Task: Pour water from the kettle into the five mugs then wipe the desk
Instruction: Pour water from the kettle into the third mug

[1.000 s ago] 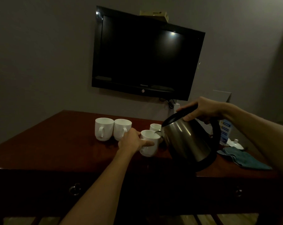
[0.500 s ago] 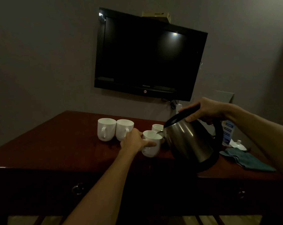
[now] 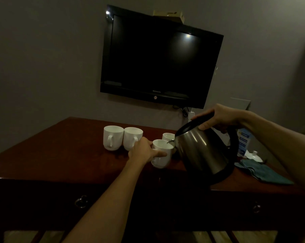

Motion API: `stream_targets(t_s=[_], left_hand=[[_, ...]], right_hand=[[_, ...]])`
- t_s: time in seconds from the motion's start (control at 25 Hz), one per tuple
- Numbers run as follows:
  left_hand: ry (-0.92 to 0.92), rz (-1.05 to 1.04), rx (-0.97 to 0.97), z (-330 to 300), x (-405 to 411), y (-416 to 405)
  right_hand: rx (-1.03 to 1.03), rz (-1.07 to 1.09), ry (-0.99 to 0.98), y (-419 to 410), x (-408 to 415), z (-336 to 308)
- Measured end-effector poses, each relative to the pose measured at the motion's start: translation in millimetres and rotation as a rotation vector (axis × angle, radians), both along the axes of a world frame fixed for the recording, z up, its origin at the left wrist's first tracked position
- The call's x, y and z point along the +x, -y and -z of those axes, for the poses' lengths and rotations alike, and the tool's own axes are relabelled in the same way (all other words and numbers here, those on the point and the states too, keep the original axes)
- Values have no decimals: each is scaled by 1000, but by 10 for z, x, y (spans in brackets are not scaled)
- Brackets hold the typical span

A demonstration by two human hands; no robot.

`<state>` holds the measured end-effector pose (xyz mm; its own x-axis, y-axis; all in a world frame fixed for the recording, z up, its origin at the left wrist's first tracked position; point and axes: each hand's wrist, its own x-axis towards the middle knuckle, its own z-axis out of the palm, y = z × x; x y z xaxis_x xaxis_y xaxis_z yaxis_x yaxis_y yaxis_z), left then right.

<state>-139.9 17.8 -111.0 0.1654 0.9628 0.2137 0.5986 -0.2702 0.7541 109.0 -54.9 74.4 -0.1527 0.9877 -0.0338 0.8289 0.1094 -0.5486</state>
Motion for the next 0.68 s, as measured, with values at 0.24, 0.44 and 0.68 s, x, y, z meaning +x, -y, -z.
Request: stream_targets(t_s=[0.24, 0.44, 0.68], left_hand=[[4, -8, 9, 4, -7, 1], [7, -9, 7, 15, -4, -15], [-1, -11, -10, 11, -9, -31]], right_hand=[[3, -5, -1, -3, -9, 1], [4, -2, -8, 3, 7, 10], [-3, -5, -15, -8, 21, 19]])
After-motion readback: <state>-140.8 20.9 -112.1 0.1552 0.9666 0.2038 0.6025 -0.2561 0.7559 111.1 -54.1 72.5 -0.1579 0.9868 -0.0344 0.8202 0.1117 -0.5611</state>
